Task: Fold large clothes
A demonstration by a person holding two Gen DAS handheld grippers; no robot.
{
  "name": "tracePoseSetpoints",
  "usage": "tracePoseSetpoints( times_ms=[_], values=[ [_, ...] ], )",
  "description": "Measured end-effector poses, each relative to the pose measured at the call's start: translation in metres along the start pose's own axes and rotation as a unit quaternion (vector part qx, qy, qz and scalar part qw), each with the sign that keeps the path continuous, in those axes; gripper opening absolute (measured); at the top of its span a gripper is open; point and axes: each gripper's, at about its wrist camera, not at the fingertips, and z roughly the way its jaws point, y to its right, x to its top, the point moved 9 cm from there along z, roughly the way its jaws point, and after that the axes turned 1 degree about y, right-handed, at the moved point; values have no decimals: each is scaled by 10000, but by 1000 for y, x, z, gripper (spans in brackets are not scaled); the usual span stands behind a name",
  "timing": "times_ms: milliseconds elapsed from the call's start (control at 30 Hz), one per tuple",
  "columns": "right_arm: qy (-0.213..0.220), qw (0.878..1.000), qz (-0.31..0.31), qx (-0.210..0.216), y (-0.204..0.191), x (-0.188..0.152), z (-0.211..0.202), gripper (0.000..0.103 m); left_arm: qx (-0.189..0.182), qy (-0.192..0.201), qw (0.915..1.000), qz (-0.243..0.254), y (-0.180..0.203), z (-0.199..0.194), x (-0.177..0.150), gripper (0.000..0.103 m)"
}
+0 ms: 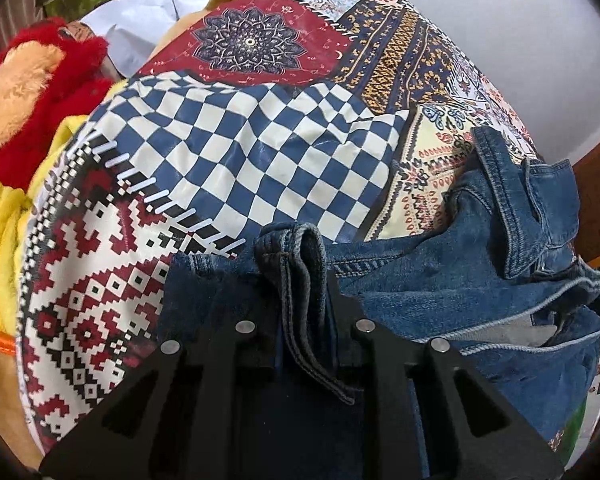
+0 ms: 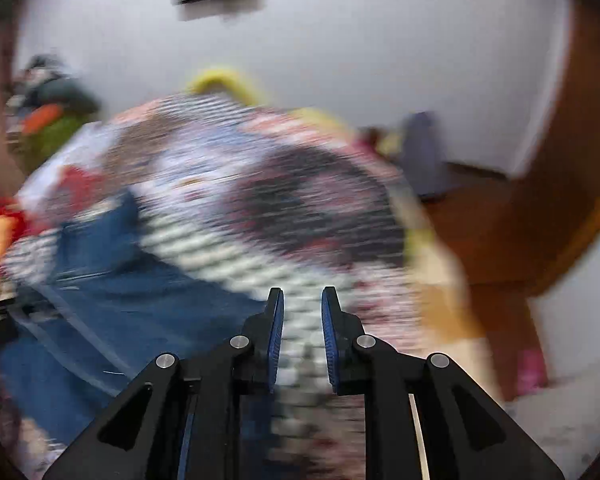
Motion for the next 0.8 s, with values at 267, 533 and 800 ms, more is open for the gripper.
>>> tracePoseSetpoints(
  times_ms=[267, 533, 800],
  values=[
    [-170, 9947, -250, 982, -16, -28, -48, 14, 7, 350, 9976, 605, 24, -72, 5, 49],
    [-504, 9743, -1001, 1952, -125, -79, -58, 14, 22, 874, 9867, 1368, 47, -133, -10, 89],
    [-1069, 9571, -1797, 2004, -193, -123, -18, 14, -56, -103, 9816, 1907, 64, -58, -71, 92]
  ],
)
